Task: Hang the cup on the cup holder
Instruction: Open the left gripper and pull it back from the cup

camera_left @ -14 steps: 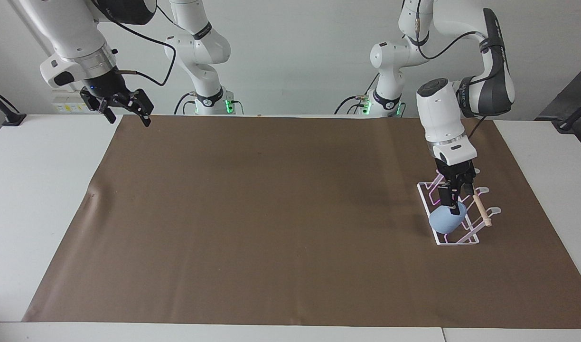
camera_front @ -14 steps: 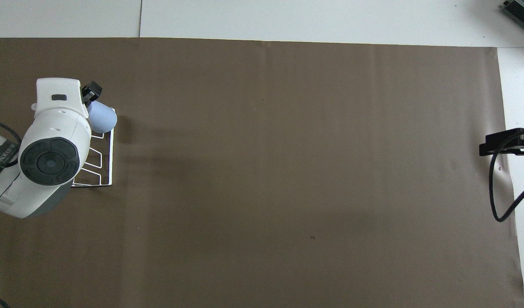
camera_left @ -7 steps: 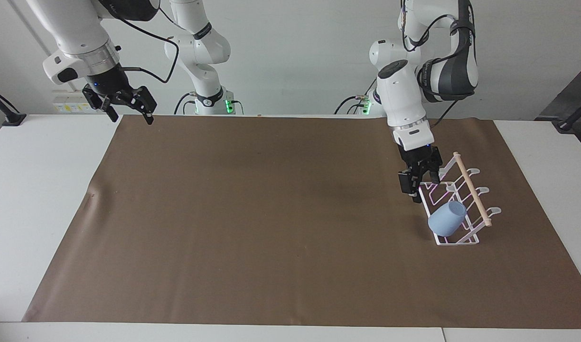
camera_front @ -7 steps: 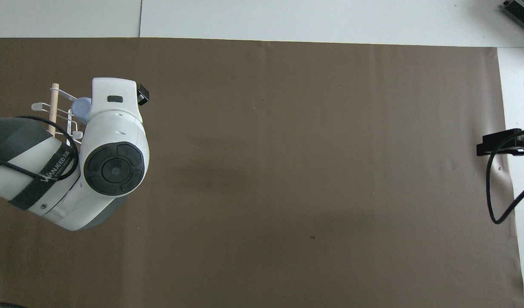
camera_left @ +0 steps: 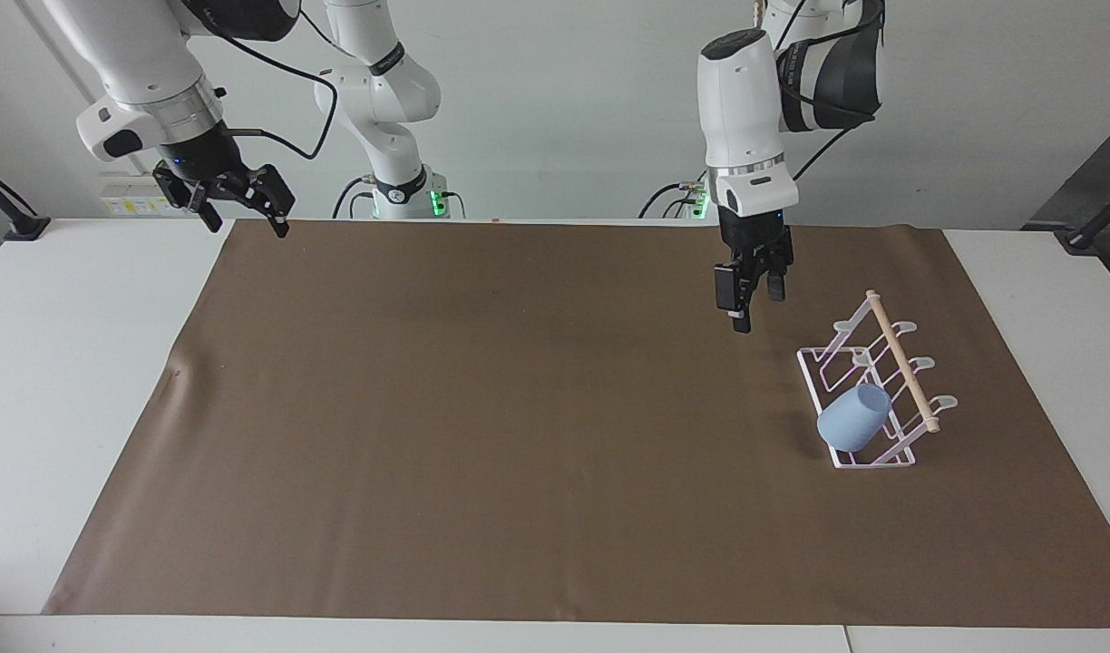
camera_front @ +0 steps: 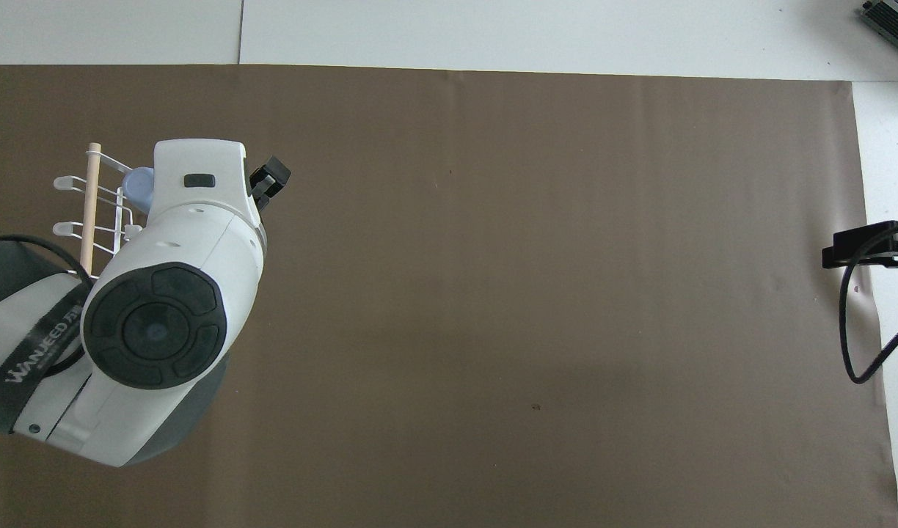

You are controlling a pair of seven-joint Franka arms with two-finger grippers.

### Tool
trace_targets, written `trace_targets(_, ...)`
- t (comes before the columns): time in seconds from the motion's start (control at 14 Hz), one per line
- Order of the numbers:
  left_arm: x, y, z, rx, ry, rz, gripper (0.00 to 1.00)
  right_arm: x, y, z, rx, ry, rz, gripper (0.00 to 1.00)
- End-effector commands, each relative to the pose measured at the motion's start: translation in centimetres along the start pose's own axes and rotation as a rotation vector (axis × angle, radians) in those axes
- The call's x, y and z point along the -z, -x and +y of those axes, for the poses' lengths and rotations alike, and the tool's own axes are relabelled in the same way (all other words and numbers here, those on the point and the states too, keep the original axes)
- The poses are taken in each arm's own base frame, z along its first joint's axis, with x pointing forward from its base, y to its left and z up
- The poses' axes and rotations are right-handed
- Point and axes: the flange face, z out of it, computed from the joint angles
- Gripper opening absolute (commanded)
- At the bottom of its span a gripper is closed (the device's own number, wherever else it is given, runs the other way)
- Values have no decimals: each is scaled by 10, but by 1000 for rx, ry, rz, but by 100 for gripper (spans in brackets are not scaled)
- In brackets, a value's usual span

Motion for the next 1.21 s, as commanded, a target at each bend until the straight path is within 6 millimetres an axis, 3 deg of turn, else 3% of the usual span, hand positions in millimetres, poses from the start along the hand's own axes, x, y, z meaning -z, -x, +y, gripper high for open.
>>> trace_targets(0.0,4,-14,-21,-165,-32,-86,100,13,15,3,-17,7,16,100)
trace_targets(0.21,2,-36,-45,-376,-44,-225,100,39,32,5,-16,1,66,100)
trace_targets(0.57,15,-91,-73,-607,36,-388,100,40,32,4,-15,1,68,100)
trace_targets(0.86,40,-117,-83,-752,46,-454,100,40,32,5,-16,-1,68,100)
trace_targets(1.07,37,-119,-88,-819,59,-485,100,40,32,5,-16,1,68,100)
trace_targets(1.14,33,-128,-99,-860,63,-502,100,40,32,5,-16,1,68,100)
